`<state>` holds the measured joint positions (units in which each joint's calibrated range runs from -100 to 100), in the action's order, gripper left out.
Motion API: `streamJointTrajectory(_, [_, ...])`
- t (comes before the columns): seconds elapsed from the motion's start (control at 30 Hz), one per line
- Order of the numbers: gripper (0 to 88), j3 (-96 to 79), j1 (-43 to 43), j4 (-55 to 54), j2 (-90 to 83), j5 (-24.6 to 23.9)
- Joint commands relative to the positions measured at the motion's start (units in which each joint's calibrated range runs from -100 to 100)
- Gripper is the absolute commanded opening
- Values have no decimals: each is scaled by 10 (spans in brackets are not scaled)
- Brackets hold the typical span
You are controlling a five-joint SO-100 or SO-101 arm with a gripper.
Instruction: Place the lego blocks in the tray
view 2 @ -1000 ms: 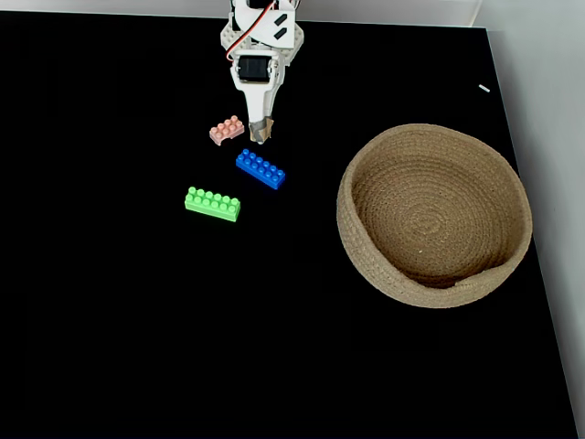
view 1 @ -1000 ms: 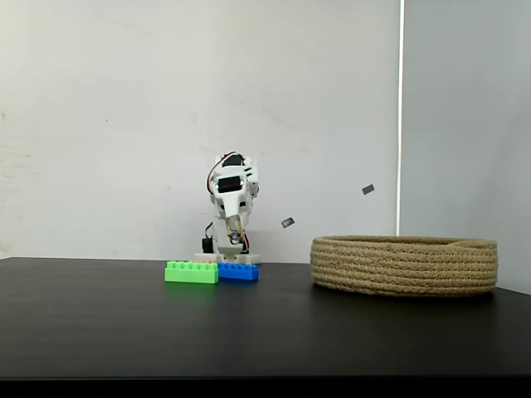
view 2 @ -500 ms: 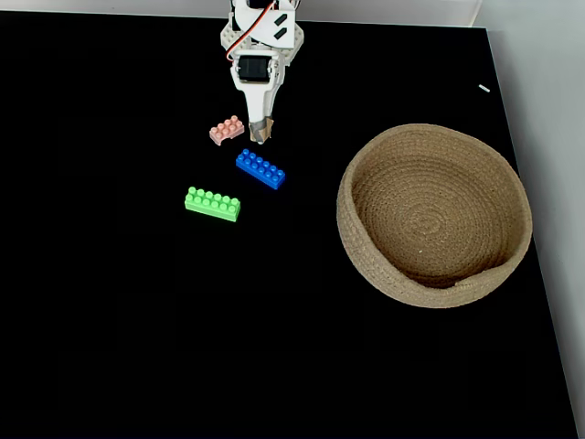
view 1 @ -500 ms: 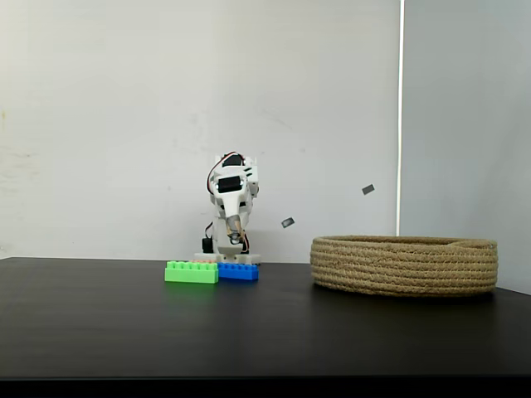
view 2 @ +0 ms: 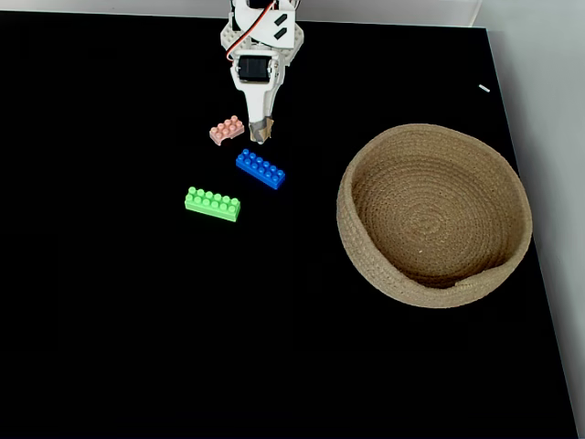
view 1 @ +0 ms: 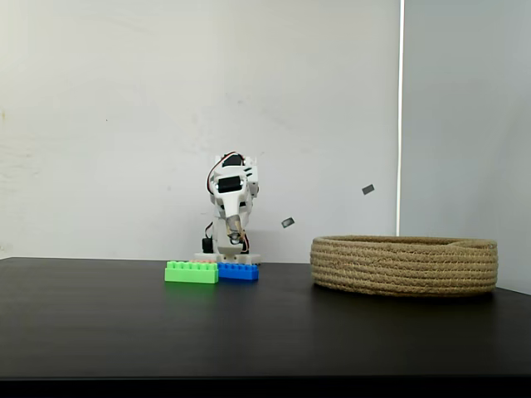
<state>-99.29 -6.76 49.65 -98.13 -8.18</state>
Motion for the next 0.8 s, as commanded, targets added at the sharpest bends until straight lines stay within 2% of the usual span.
streamJointTrajectory(0.0, [21,44,2,30,-1,-14])
streamJointTrajectory(0.07, [74,91,3,77,27,-10])
streamJointTrajectory(0.17, [87,156,6,105,112,-19])
streamJointTrajectory(0.4, [170,302,-7,104,362,-36])
streamJointTrajectory(0.77, [246,445,-30,74,622,-48])
